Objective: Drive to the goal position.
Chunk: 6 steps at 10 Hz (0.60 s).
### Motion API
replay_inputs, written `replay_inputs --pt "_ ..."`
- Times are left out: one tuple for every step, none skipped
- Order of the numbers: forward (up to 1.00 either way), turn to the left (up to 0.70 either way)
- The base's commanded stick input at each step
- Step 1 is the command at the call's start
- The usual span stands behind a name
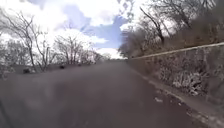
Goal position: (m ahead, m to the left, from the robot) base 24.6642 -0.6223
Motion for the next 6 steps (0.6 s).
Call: replay_inputs --pt "0.7 0.0" --pt "0.7 0.0" --pt "0.7 0.0" --pt "0.7 0.0" --pt "0.7 0.0" --pt "0.7 0.0"
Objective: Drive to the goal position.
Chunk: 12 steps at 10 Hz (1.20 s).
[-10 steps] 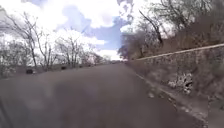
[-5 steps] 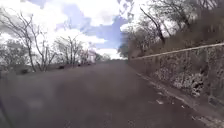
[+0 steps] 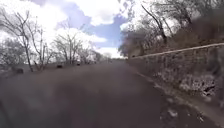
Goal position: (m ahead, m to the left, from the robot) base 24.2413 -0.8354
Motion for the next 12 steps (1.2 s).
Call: replay_inputs --pt "0.7 0.0" --pt "0.7 0.0" --pt "0.7 0.0" --pt "0.7 0.0" --pt "0.7 0.0" --pt "0.7 0.0" --pt "0.7 0.0" --pt "0.7 0.0" --pt "0.7 0.0" --pt "0.7 0.0" --pt "0.7 0.01" --pt "0.7 0.01"
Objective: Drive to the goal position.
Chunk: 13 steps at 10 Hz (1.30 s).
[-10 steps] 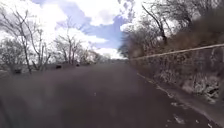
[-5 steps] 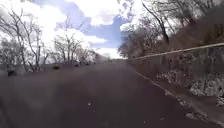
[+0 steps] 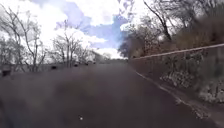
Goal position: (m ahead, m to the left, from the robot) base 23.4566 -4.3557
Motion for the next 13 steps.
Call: replay_inputs --pt "0.7 0.0" --pt "0.7 0.0" --pt "0.7 0.0" --pt "0.7 0.0" --pt "0.7 0.0" --pt "0.7 0.0" --pt "0.7 0.0" --pt "0.7 0.0" --pt "0.7 0.0" --pt "0.7 0.0" --pt "0.7 0.0" --pt "0.7 0.0" --pt "0.7 0.0"
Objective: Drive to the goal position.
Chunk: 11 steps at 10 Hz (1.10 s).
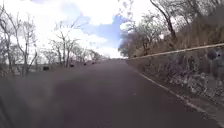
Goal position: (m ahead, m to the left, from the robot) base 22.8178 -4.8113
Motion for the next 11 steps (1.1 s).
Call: replay_inputs --pt "0.7 0.0" --pt "0.7 0.0" --pt "0.7 0.0" --pt "0.7 0.0" --pt "0.7 0.0" --pt "0.7 0.0" --pt "0.7 0.0" --pt "0.7 0.0" --pt "0.7 0.0" --pt "0.7 0.0" --pt "0.7 0.0"
